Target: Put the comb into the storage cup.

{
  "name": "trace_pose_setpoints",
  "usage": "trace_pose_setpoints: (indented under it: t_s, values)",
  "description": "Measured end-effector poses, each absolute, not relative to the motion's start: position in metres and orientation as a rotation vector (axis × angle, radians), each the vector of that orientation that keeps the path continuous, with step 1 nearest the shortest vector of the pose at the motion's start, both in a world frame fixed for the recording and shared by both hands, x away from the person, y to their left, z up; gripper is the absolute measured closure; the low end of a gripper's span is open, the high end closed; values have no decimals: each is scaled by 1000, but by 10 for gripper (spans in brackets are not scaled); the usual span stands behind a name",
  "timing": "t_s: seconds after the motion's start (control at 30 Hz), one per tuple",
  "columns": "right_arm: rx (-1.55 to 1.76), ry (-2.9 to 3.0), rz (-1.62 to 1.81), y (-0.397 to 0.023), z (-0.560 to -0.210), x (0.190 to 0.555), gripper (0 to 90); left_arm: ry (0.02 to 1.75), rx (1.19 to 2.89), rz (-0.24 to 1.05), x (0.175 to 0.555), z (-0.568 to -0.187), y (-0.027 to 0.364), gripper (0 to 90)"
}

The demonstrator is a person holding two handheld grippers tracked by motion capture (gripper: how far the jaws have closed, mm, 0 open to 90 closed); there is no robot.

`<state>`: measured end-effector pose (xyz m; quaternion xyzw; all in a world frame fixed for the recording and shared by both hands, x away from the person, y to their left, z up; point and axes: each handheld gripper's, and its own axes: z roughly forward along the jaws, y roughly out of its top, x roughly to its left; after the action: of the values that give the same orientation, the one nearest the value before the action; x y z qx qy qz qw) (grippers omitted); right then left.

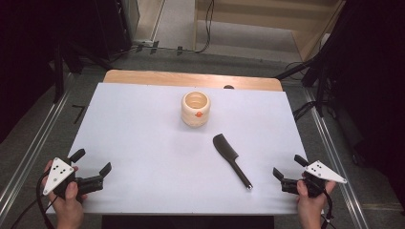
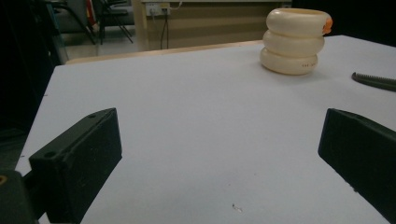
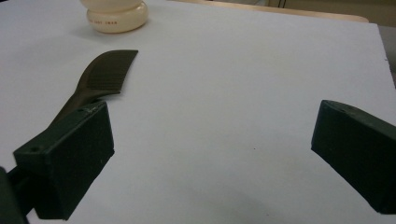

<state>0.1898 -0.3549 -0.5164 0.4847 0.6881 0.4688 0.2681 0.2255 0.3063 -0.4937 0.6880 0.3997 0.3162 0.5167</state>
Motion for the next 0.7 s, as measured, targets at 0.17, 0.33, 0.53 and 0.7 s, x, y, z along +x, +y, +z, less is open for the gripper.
trace_pose_setpoints:
  t_s: [0.17, 0.33, 0.53, 0.7]
  values:
    - [1309, 1875, 1271, -354, -510, 190, 0, 961, 1648, 760, 226, -494, 305, 0]
    - [1290, 1929, 1247, -348, -499, 191, 0, 958, 1650, 756, 225, -495, 305, 0]
    - [1270, 2028, 1136, -328, -479, 192, 0, 951, 1663, 764, 225, -496, 303, 0]
    - [1259, 2116, 1076, -315, -473, 199, 0, 945, 1668, 766, 224, -497, 302, 0]
